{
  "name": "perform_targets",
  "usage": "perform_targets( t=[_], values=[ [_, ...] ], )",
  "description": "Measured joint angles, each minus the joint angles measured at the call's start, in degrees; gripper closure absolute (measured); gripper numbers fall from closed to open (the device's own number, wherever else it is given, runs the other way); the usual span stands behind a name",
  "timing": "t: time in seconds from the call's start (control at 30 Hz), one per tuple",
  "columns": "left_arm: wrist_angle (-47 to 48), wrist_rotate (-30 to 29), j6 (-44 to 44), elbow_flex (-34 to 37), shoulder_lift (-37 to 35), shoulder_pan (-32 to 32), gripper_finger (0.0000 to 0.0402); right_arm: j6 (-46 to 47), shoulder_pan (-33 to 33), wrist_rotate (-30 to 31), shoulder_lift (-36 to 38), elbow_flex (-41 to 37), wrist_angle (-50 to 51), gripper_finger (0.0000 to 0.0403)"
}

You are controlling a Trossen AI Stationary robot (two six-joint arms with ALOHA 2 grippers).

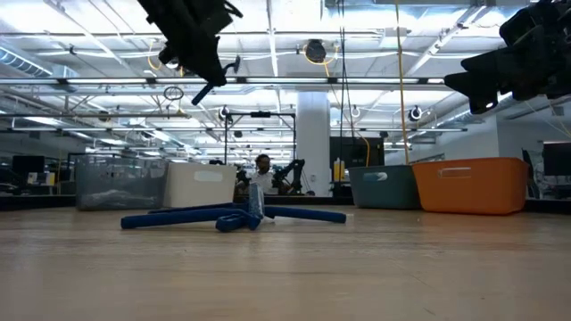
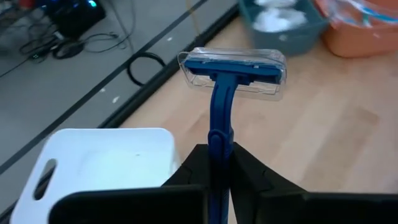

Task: Pick & Place Travel size toiletries
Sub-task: Put the blue razor into the white bin

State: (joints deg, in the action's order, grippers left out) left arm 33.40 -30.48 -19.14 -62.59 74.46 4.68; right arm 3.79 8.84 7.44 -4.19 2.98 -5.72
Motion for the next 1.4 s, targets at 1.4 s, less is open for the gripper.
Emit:
perform_targets(
  t=[1.4],
  values=[
    [-0.5,12.4,-5.4,0.0,16.1,32.5,0.0355,0.0,0.0,0.0,0.0,0.0,0.0,0.0211]
  ],
)
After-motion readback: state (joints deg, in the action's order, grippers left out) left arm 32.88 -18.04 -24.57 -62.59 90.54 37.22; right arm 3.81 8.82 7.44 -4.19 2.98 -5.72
